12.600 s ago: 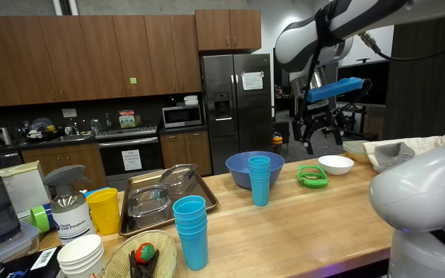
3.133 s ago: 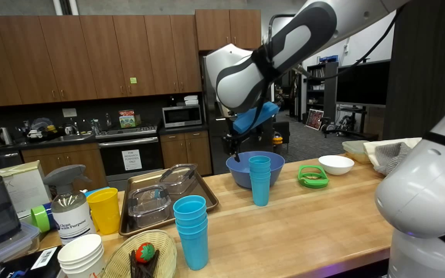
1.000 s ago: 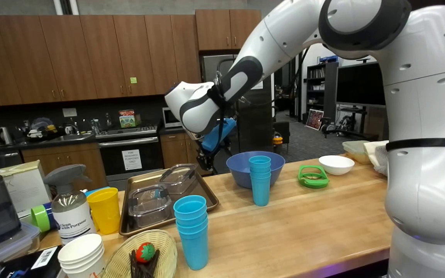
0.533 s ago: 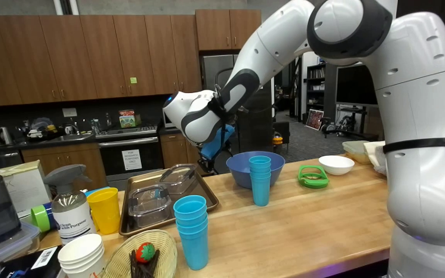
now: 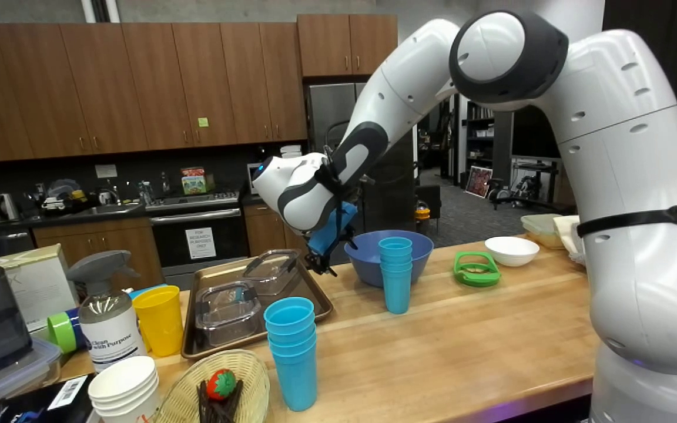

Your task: Move the bowl forward

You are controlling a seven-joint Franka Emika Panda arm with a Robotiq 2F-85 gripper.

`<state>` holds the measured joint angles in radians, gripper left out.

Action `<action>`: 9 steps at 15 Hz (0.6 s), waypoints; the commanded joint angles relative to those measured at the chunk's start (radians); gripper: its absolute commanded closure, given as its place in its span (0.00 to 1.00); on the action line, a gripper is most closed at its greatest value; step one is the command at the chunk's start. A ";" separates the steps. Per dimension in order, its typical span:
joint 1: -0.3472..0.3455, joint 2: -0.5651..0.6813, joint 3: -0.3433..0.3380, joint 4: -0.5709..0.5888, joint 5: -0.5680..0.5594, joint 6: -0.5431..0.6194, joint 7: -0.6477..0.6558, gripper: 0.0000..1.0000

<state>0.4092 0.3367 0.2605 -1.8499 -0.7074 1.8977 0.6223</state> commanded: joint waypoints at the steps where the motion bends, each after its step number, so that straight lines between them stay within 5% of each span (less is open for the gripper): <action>1: 0.005 -0.004 -0.026 -0.011 0.008 -0.005 0.011 0.00; 7: -0.013 -0.018 -0.047 -0.059 0.026 0.014 0.034 0.00; 8: -0.015 -0.020 -0.049 -0.066 0.026 0.018 0.038 0.07; 9: -0.016 -0.021 -0.051 -0.072 0.025 0.022 0.041 0.26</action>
<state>0.3995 0.3408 0.2191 -1.8865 -0.6990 1.9000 0.6469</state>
